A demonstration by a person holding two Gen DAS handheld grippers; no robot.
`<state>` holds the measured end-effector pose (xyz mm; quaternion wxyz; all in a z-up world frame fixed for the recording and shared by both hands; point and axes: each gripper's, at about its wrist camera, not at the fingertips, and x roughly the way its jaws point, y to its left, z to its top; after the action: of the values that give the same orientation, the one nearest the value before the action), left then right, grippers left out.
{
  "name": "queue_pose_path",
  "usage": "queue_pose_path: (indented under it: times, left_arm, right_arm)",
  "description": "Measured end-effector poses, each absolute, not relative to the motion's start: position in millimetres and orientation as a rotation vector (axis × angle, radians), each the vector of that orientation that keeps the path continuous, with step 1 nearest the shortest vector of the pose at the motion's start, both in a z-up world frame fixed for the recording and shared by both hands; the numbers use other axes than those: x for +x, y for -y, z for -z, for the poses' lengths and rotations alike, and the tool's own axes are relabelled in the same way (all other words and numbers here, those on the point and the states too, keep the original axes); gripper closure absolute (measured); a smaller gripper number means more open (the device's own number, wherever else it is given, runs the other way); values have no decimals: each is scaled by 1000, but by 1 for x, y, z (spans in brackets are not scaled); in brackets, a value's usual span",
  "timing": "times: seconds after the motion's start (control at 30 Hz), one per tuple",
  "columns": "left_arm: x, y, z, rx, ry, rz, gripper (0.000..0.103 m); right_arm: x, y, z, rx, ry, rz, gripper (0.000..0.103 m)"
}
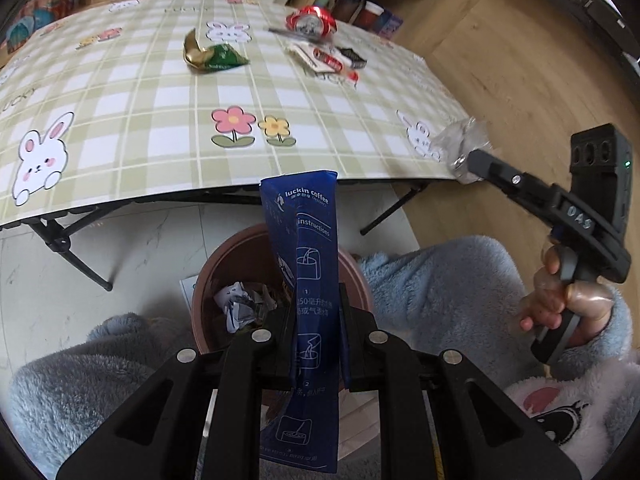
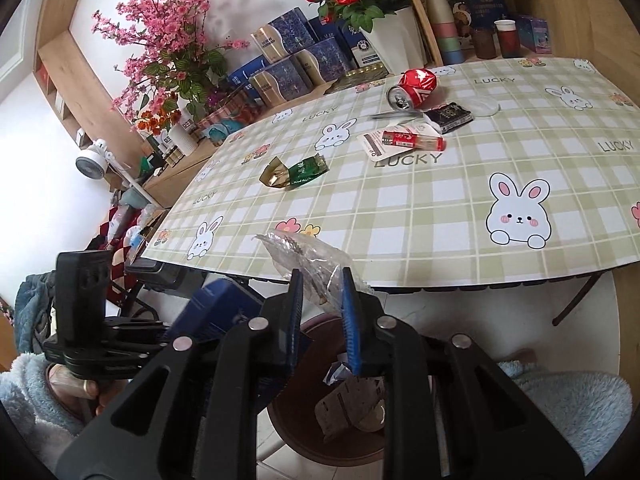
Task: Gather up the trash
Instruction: 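Drop the blue box into the bin with the left gripper while the right gripper carries the plastic bag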
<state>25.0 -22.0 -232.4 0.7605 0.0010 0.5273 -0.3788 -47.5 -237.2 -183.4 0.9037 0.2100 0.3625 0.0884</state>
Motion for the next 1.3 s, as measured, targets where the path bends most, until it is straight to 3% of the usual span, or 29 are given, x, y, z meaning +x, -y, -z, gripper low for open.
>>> queue_pose_path:
  times: [0.77, 0.8, 0.87, 1.0, 1.17, 1.3]
  left_arm:
    - [34, 102, 287, 353, -1251, 844, 86]
    - [34, 103, 289, 344, -1255, 847, 82]
    - [35, 103, 286, 305, -1244, 871, 50]
    - [36, 94, 259, 250, -1149, 869, 44]
    - [38, 65, 213, 136, -984, 791, 21]
    - [34, 31, 183, 46, -841, 668, 10]
  right_arm:
    - [-55, 278, 200, 523, -754, -119, 81]
    - [-56, 279, 201, 526, -756, -116, 81]
    - [-57, 280, 203, 531, -763, -110, 81]
    - [-59, 280, 209, 531, -781, -107, 81]
    - [-57, 274, 214, 527, -804, -115, 81]
    - [-53, 263, 220, 507, -837, -129, 81]
